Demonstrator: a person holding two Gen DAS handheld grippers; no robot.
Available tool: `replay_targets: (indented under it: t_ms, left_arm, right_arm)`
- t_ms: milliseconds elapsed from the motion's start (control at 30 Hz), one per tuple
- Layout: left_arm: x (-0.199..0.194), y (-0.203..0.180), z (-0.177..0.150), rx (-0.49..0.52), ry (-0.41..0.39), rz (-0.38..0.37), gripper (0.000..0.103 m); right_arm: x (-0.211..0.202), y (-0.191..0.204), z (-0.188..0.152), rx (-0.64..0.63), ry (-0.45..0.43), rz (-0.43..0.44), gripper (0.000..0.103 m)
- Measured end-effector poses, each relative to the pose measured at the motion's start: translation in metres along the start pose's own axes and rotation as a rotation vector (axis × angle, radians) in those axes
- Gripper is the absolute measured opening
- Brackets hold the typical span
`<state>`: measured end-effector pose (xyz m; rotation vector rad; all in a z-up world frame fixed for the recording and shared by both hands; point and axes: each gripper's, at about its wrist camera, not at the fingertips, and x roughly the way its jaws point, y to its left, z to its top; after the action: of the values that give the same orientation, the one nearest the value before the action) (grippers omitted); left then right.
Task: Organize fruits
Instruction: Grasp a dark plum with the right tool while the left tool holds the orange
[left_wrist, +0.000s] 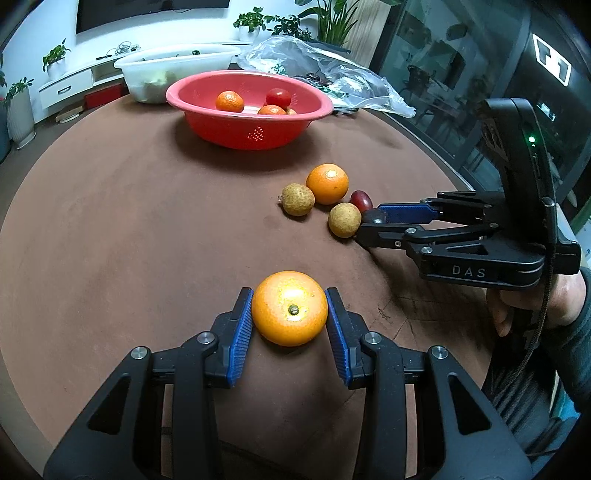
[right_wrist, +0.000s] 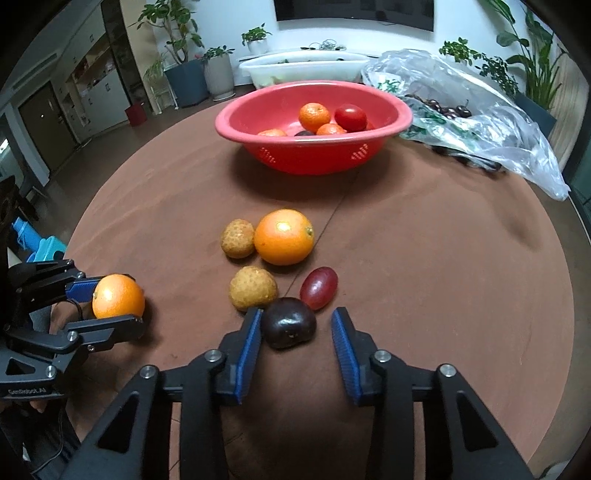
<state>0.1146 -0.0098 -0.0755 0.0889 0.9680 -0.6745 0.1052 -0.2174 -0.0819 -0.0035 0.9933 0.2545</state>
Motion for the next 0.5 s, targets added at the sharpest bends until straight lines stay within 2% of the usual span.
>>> replay_targets:
  t_ms: [167,500]
  left_arm:
    - [0.001,0.000,0.001,-0.002,0.003,0.002,0.036]
    - [0.001,0.001,0.002,-0.005,0.000,0.003,0.036]
  right_arm:
    - [-0.002,0.003,-0.002,-0.005,-0.001,0.014,0.032]
    - [-0.020,-0.002,-0.007,0.043,-0.031,0.048,0.031]
